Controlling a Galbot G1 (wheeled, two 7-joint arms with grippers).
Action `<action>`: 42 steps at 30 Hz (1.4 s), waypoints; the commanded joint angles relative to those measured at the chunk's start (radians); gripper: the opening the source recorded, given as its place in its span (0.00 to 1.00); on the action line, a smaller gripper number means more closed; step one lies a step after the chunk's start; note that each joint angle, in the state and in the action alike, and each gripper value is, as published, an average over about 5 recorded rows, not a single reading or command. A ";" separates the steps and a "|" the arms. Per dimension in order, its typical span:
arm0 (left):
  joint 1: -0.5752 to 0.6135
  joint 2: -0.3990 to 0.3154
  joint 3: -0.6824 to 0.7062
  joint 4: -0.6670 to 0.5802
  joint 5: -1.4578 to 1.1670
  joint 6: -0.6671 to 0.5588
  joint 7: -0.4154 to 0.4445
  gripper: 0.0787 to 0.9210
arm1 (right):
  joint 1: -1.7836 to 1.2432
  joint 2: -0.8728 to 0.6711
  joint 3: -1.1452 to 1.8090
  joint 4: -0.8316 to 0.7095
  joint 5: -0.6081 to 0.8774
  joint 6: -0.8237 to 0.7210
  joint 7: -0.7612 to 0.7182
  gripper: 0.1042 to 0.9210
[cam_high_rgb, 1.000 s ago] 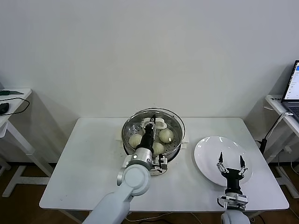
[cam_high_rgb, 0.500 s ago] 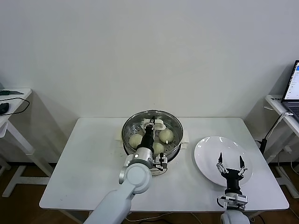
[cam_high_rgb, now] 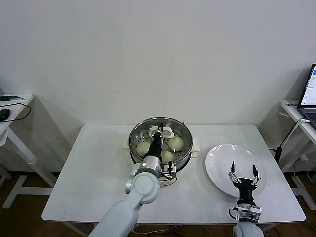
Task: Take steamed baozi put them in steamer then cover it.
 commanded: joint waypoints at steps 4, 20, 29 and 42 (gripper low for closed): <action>0.003 -0.002 0.000 0.000 0.003 -0.002 0.000 0.13 | 0.006 0.001 0.001 -0.009 -0.005 0.004 0.000 0.88; 0.016 -0.011 -0.006 -0.002 0.003 -0.006 0.003 0.15 | 0.006 0.003 -0.001 -0.001 -0.005 0.003 0.001 0.88; 0.024 -0.008 -0.008 -0.026 0.002 -0.003 -0.001 0.44 | 0.006 0.003 0.000 -0.003 -0.006 0.004 0.001 0.88; 0.158 0.063 -0.025 -0.279 -0.079 0.015 -0.001 0.86 | 0.012 0.012 -0.011 -0.001 -0.024 0.010 -0.003 0.88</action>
